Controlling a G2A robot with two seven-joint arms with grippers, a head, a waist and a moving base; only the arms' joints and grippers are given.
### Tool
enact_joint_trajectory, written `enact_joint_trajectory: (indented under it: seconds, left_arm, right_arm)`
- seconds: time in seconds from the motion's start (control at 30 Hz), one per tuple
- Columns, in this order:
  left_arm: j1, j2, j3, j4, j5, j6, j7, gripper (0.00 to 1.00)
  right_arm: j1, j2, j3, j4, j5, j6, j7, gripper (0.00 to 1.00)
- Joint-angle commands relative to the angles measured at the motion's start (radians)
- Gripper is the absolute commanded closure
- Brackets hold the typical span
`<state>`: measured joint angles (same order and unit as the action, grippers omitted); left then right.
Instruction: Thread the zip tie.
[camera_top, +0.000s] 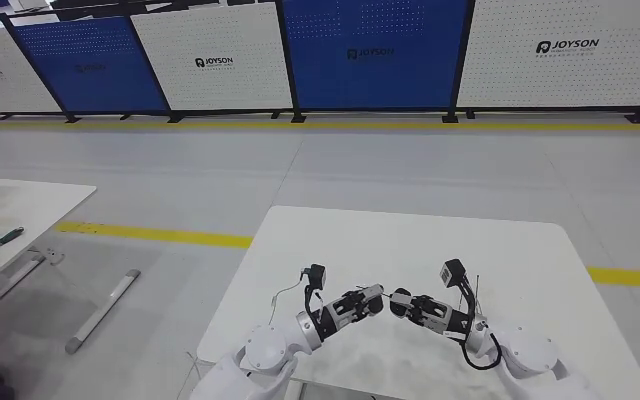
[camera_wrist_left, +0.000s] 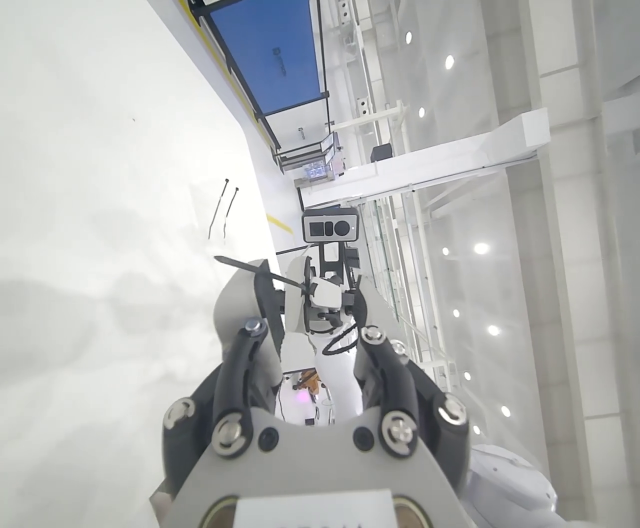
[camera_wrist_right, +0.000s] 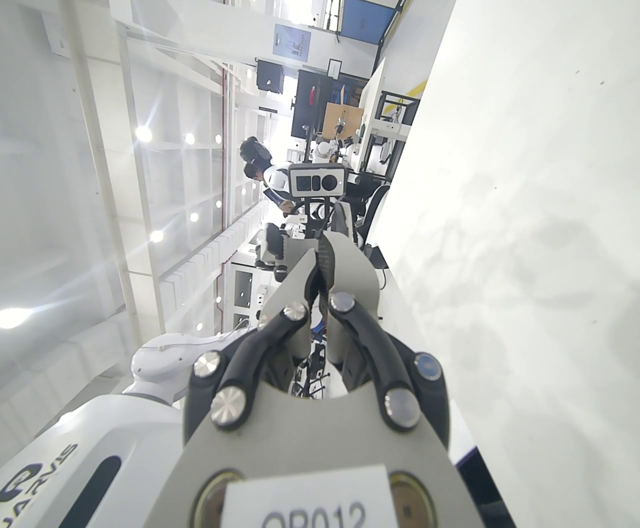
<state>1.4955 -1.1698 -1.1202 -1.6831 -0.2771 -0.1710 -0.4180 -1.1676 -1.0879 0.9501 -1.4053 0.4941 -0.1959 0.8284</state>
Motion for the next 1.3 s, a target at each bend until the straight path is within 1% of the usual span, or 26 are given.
enact_joint_trajectory:
  seconds: [0.0,0.07,0.1,0.17,0.27,0.33,0.37,0.4,0.47,0.5,0.53,0.63,0.67,0.83,0.97,1.03,1.1,1.27]
  left_arm:
    - [-0.001,0.0,0.001,0.0,-0.002,0.003,0.003,0.95]
    - [-0.004,0.0,0.001,0.003,-0.008,0.007,0.008,0.98]
    - [-0.005,0.0,0.002,0.003,-0.01,0.008,0.008,0.94]
    - [-0.006,0.0,0.003,0.004,-0.01,0.009,0.009,0.89]
    - [-0.008,0.0,0.005,0.005,-0.006,0.012,0.012,0.94]
    - [-0.008,0.001,0.006,0.004,-0.003,0.013,0.015,1.0]
    - [-0.008,0.001,0.007,0.004,-0.003,0.014,0.016,1.0]
    - [-0.008,0.001,0.007,0.004,-0.004,0.014,0.017,0.93]
    - [-0.009,0.001,0.008,0.004,-0.004,0.016,0.017,0.58]
    - [-0.009,0.001,0.008,0.004,-0.003,0.016,0.017,0.53]
    - [-0.009,0.002,0.008,0.003,-0.002,0.017,0.018,0.53]
    - [-0.009,0.002,0.008,0.003,-0.003,0.016,0.021,0.6]
    - [-0.009,0.002,0.008,0.003,-0.003,0.016,0.022,0.64]
    - [-0.009,0.003,0.008,0.002,-0.002,0.016,0.022,0.73]
    - [-0.008,0.004,0.008,0.002,0.001,0.015,0.023,0.85]
    - [-0.008,0.005,0.008,0.002,0.003,0.015,0.023,0.94]
    - [-0.008,0.005,0.009,0.002,0.002,0.016,0.022,1.0]
    - [-0.01,0.006,0.013,0.001,0.006,0.018,0.02,1.0]
  right_arm:
    - [0.0,0.0,0.0,0.0,0.0,0.0,0.0,1.0]
    - [0.0,0.0,0.0,0.0,0.0,0.0,0.0,1.0]
    - [0.0,0.0,0.0,0.0,0.0,0.0,0.0,1.0]
    - [0.0,0.0,0.0,0.0,0.0,0.0,0.0,1.0]
    - [0.0,0.0,0.0,0.0,0.0,0.0,0.0,1.0]
    - [0.0,0.0,0.0,0.0,0.0,0.0,0.0,1.0]
    - [0.0,0.0,0.0,0.0,0.0,0.0,0.0,1.0]
    - [0.0,0.0,0.0,0.0,0.0,0.0,0.0,1.0]
    - [0.0,0.0,0.0,0.0,0.0,0.0,0.0,1.0]
    - [0.0,0.0,0.0,0.0,0.0,0.0,0.0,1.0]
    - [0.0,0.0,0.0,0.0,0.0,0.0,0.0,1.0]
    - [0.0,0.0,0.0,0.0,0.0,0.0,0.0,1.0]
    - [0.0,0.0,0.0,0.0,0.0,0.0,0.0,1.0]
    - [0.0,0.0,0.0,0.0,0.0,0.0,0.0,1.0]
    - [0.0,0.0,0.0,0.0,0.0,0.0,0.0,1.0]
    - [0.0,0.0,0.0,0.0,0.0,0.0,0.0,1.0]
    - [0.0,0.0,0.0,0.0,0.0,0.0,0.0,1.0]
    - [0.0,0.0,0.0,0.0,0.0,0.0,0.0,1.0]
